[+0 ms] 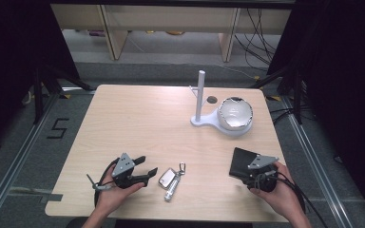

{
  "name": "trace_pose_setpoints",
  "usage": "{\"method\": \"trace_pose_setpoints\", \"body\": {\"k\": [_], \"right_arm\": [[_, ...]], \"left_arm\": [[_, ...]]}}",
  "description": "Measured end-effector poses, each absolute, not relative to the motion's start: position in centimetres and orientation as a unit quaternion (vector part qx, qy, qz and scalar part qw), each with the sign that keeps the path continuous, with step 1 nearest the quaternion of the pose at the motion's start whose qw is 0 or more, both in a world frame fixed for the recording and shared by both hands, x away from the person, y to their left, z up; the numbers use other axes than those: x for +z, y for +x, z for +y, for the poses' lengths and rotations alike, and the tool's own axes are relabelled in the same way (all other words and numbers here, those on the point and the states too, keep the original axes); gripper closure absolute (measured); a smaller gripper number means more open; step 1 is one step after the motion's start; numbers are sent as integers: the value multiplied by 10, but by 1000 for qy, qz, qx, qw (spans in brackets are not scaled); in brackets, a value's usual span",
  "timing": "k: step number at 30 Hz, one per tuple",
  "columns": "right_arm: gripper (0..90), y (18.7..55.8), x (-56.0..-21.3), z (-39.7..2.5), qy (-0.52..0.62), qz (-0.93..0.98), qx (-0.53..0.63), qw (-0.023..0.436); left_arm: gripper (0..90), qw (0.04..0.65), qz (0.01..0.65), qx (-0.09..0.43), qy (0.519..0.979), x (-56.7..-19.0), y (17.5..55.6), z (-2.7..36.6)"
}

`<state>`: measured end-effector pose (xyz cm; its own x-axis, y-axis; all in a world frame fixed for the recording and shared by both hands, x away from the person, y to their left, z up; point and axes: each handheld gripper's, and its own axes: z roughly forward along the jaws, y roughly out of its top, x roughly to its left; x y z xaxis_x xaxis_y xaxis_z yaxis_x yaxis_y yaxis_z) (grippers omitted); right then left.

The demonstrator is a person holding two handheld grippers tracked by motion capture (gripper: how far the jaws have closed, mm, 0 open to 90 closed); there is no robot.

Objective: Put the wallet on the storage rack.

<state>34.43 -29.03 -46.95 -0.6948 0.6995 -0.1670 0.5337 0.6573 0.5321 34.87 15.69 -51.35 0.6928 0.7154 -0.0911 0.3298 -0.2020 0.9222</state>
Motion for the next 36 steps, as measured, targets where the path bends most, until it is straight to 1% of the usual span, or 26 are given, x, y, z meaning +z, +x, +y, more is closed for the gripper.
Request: {"method": "trace_pose_setpoints", "body": {"k": [4,12,13,19,23,26,33,36], "right_arm": [[415,354,-473,-284,329,906,184,192],[409,365,-474,-278,313,917,159,192],[411,366,-473,-278,315,917,155,189],[418,369,-471,-278,302,924,150,181],[418,368,-472,-276,305,921,149,191],[416,368,-474,-273,280,930,140,191],[414,367,-479,-264,252,938,106,211],[411,371,-480,-264,240,943,104,206]], "left_arm": [[319,531,345,180,753,-515,350,156],[319,524,348,182,755,-514,349,156],[319,531,344,179,753,-515,350,156],[319,529,346,181,753,-514,350,156],[320,533,344,178,752,-515,350,156],[319,533,344,178,752,-515,350,155],[319,535,344,175,752,-515,350,155],[319,530,347,178,754,-514,350,156]]}}
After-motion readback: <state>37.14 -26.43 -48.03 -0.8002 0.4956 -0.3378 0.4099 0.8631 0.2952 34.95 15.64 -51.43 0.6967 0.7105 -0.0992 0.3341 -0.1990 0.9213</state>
